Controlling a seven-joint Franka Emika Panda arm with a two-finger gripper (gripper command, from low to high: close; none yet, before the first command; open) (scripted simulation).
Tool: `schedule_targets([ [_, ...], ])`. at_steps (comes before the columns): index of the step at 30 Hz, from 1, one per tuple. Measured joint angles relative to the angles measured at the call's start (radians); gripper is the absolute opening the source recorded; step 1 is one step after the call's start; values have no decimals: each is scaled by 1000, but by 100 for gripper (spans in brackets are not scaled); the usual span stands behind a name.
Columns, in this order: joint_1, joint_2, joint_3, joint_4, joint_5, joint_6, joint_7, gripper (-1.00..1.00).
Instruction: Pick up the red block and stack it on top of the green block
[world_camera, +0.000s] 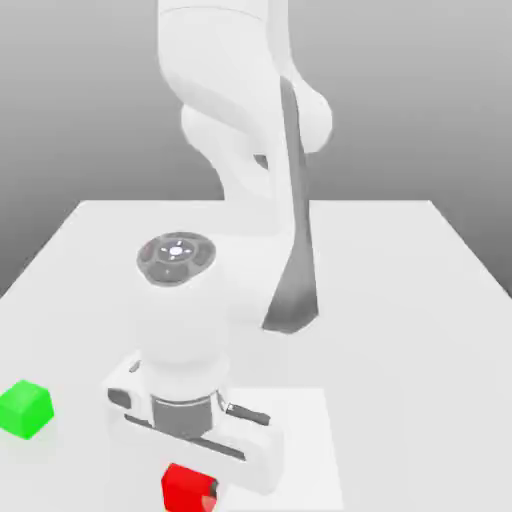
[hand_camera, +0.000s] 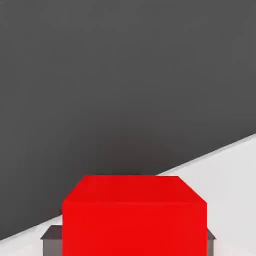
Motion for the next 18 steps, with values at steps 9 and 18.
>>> schedule_targets([
  [9,-50,-183,-52,-35,1,-150,-14,-100],
  [18,-288,-273,-264,-79,56,-201,-109,-100],
])
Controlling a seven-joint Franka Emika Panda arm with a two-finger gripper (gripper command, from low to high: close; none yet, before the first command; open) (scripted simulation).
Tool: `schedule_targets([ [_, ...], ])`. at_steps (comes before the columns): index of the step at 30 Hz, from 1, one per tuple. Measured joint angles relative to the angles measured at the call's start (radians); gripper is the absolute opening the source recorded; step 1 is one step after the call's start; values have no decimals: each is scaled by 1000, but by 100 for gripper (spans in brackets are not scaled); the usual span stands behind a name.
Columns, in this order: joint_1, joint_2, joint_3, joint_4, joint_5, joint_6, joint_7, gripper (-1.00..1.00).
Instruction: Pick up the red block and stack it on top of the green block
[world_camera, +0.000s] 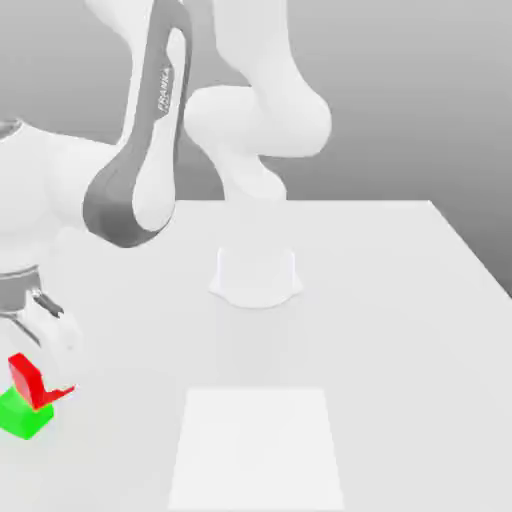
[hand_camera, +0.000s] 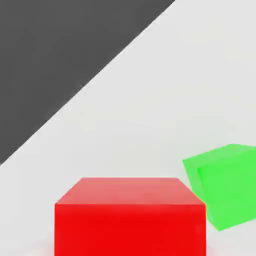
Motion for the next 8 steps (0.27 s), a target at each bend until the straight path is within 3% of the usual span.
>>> schedule_targets([
  [4,-44,115,25,4,80,105,-61,-100],
  [5,-54,142,37,6,97,131,-74,100],
  [8,-54,142,37,6,97,131,-74,100],
])
